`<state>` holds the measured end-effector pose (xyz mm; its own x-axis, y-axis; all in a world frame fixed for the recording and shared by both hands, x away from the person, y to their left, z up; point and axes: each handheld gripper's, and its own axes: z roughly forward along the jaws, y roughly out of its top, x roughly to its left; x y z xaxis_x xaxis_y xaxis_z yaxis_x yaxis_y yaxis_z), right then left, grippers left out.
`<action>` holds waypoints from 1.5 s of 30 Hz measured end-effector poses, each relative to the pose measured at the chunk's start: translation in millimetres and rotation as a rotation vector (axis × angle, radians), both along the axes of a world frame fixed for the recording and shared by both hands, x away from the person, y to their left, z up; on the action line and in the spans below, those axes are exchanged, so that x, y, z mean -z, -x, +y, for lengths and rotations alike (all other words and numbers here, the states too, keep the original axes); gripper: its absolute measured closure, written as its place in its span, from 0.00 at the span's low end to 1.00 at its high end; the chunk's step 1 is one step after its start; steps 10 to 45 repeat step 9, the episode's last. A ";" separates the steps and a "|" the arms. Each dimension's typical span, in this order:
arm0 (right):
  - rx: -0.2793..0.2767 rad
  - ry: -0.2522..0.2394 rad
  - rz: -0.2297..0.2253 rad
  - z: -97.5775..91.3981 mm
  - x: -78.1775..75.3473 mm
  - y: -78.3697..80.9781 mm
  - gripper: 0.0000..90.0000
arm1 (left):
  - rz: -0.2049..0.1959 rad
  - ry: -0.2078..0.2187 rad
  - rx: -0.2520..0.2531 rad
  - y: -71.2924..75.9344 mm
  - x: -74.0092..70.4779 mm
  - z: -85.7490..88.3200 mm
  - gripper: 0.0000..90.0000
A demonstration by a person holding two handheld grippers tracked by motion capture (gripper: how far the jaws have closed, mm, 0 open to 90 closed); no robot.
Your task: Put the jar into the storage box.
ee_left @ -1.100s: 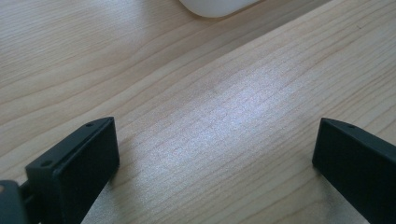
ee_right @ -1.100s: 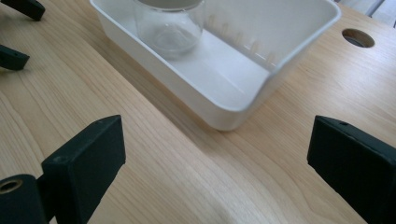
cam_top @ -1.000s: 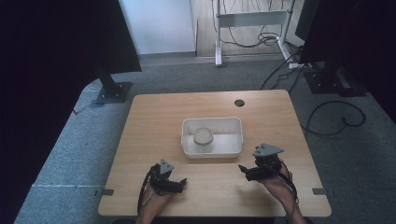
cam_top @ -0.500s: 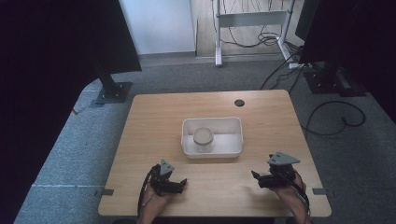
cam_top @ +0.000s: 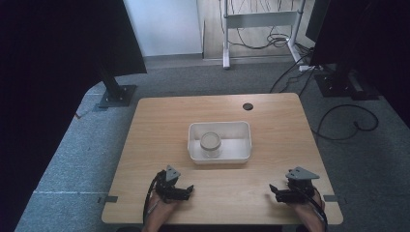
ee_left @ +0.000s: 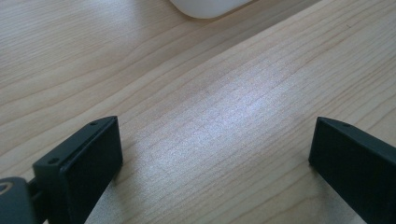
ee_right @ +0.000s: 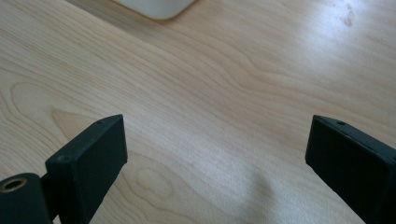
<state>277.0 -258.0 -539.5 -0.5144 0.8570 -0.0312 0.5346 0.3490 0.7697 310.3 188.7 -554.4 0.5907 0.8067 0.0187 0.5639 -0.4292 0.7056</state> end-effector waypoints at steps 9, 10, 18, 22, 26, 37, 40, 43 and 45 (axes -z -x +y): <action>0.020 0.005 0.026 -4.3 11.2 3.1 0.06 | 0.001 0.000 -0.001 -0.3 0.1 -0.2 0.02; 0.020 0.005 0.026 -4.3 11.2 3.1 0.06 | 0.001 0.000 -0.001 -0.3 0.1 -0.2 0.02; 0.020 0.005 0.026 -4.3 11.2 3.1 0.06 | 0.001 0.000 -0.001 -0.3 0.1 -0.2 0.02; 0.020 0.005 0.026 -4.3 11.2 3.1 0.06 | 0.001 0.000 -0.001 -0.3 0.1 -0.2 0.02; 0.020 0.005 0.026 -4.3 11.2 3.1 0.06 | 0.001 0.000 -0.001 -0.3 0.1 -0.2 0.02; 0.020 0.005 0.026 -4.3 11.2 3.1 0.06 | 0.001 0.000 -0.001 -0.3 0.1 -0.2 0.02; 0.020 0.005 0.026 -4.3 11.2 3.1 0.06 | 0.001 0.000 -0.001 -0.3 0.1 -0.2 0.02; 0.020 0.005 0.026 -4.3 11.2 3.1 0.06 | 0.001 0.000 -0.001 -0.3 0.1 -0.2 0.02; 0.020 0.005 0.026 -4.3 11.2 3.1 0.06 | 0.001 0.000 -0.001 -0.3 0.1 -0.2 0.02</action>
